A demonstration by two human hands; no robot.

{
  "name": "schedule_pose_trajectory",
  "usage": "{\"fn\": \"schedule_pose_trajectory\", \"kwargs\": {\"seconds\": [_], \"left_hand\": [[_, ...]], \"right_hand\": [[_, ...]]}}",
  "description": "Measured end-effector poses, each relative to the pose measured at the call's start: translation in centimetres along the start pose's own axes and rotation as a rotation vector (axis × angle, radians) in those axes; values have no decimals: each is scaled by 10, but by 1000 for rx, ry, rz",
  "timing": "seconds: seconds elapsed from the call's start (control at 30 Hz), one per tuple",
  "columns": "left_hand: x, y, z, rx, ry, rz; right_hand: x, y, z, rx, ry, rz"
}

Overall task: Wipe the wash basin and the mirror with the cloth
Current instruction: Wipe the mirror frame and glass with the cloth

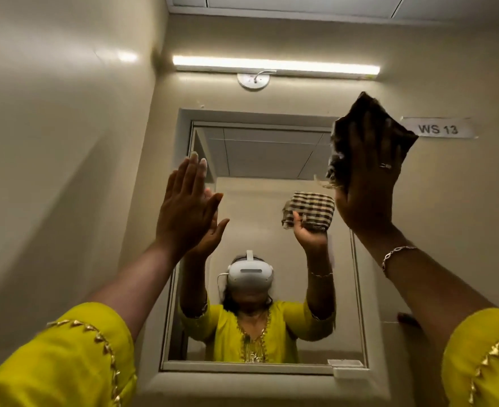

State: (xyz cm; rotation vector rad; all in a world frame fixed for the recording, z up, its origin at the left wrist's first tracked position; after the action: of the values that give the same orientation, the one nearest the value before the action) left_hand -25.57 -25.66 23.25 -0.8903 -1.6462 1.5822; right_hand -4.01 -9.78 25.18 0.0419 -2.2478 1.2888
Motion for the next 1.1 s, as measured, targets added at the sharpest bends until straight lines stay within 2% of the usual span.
{"fn": "schedule_pose_trajectory", "kwargs": {"seconds": [0.07,0.17,0.33,0.47,0.67,0.8,0.97,1.1], "left_hand": [[5,-15,1,10,-5,13],[6,-37,5,6,-33,0],[11,-53,30,-110,-16,-30],[28,-53,38,-120,-16,-3],[41,-65,29,-29,-72,-22],[49,-62,29,-34,-85,-28],[57,-54,35,-84,-70,-51],[56,-52,42,-118,-66,-109]], "right_hand": [[14,-4,-2,-89,69,122],[32,-8,-12,-105,135,246],[48,-13,-32,3,153,274],[70,-3,-37,-39,160,379],[108,10,-51,-38,59,536],[137,32,-52,-141,-64,781],[130,22,-57,16,-399,677],[126,23,-45,-60,-442,610]]}}
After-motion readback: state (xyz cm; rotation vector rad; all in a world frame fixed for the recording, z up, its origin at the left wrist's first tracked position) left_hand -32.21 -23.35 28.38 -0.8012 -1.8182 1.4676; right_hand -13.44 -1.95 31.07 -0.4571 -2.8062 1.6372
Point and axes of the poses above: each hand's wrist, its own y-axis away from the middle knuckle, its own x-axis out of the palm, z = x × y, the point moved 9 cm from there along -y, towards the middle knuckle, and after that the axes turned 10 degrees about -x, right-handed, at the moved point
